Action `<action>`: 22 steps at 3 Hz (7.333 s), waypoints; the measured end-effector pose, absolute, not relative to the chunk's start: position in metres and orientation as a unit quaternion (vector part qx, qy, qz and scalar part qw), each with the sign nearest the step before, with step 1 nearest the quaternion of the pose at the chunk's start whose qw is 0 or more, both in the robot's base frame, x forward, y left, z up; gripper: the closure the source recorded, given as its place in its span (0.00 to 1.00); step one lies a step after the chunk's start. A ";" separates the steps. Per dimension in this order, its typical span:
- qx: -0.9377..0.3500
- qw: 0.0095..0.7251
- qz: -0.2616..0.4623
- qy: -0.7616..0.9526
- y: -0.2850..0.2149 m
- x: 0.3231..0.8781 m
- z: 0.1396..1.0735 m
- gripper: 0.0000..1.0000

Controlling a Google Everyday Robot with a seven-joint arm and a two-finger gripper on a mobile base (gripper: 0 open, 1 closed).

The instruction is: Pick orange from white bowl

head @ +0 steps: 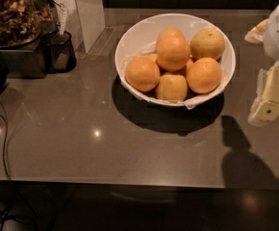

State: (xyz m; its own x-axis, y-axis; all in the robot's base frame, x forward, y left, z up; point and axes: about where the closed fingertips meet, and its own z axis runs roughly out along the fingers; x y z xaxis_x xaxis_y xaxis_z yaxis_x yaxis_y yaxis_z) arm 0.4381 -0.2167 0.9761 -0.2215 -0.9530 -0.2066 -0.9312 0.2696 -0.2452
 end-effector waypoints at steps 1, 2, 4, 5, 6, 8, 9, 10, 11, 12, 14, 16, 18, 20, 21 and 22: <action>-0.603 0.159 -0.034 0.781 -0.217 0.438 0.976 0.00; -0.605 0.169 -0.030 0.778 -0.213 0.441 0.980 0.00; -0.657 0.207 0.025 0.724 -0.156 0.484 0.991 0.00; -0.673 0.214 0.048 0.706 -0.125 0.511 0.989 0.00; -0.675 0.216 0.049 0.704 -0.122 0.514 0.990 0.00; -0.690 0.238 0.058 0.681 -0.104 0.548 0.998 0.00; -0.689 0.243 0.056 0.680 -0.102 0.550 1.001 0.16; -0.689 0.243 0.056 0.680 -0.102 0.550 1.001 0.20; -0.692 0.243 0.067 0.676 -0.096 0.555 0.994 0.04; -0.694 0.240 0.075 0.674 -0.092 0.563 0.985 0.08; -0.687 0.228 0.087 0.684 -0.096 0.576 0.966 0.12; -0.675 0.210 0.100 0.700 -0.106 0.580 0.945 0.21; -0.670 0.199 0.111 0.706 -0.108 0.583 0.935 0.25; -0.667 0.204 0.117 0.707 -0.104 0.588 0.937 0.67; -0.664 0.206 0.116 0.710 -0.106 0.590 0.938 0.90; -0.625 0.241 0.109 0.735 -0.119 0.580 0.952 1.00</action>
Offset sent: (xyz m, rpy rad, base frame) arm 0.0053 0.0055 0.0028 0.0381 -0.0014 0.0157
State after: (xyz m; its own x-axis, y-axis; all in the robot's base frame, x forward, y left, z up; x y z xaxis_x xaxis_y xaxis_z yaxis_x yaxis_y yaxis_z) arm 0.5805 -0.1189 0.9515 -0.1031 -0.8656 -0.4900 -0.9707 0.1950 -0.1403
